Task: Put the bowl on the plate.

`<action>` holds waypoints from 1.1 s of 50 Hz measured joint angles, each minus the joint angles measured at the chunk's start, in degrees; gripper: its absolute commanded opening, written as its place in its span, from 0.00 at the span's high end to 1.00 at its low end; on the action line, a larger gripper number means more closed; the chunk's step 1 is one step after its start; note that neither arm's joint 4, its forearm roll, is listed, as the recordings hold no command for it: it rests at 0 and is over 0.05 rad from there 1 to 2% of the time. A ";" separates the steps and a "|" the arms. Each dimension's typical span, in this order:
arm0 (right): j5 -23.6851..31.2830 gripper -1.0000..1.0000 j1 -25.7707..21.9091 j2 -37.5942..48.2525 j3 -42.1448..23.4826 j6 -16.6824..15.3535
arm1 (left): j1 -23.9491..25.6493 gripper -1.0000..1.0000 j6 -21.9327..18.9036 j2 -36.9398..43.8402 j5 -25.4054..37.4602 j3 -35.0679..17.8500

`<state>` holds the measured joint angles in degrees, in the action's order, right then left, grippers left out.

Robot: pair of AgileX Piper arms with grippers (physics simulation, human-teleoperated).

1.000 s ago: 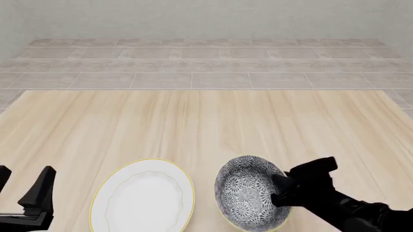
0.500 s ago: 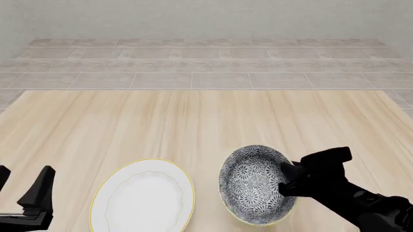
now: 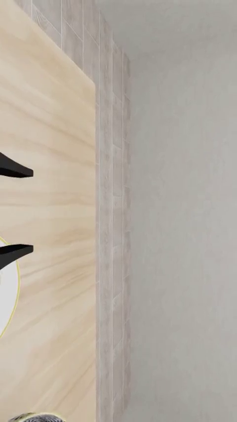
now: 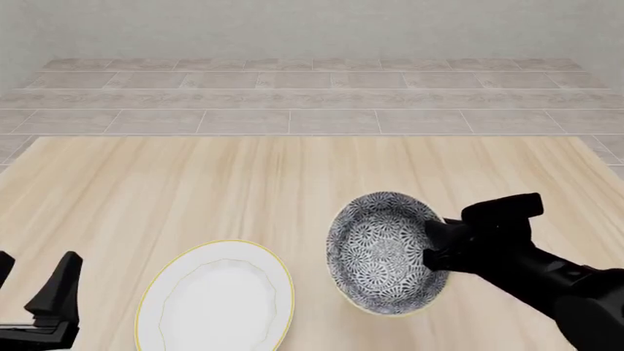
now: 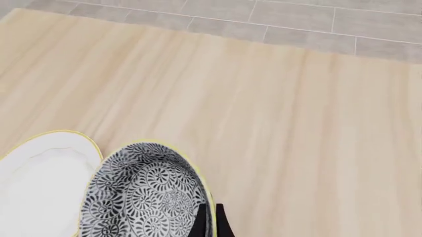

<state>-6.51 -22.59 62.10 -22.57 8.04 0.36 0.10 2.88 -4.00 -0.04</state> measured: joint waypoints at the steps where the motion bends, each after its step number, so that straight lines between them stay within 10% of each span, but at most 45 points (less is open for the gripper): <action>1: 0.33 1.00 -0.07 -0.07 -0.34 0.04 | 0.00 0.00 0.00 -0.12 0.11 0.00; 55: 12.78 1.00 -15.55 9.30 -20.99 8.63 | 0.15 0.00 -0.06 -1.62 1.03 -0.09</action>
<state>6.27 -38.13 71.40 -43.56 16.67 0.51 0.04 1.26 -2.97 -0.13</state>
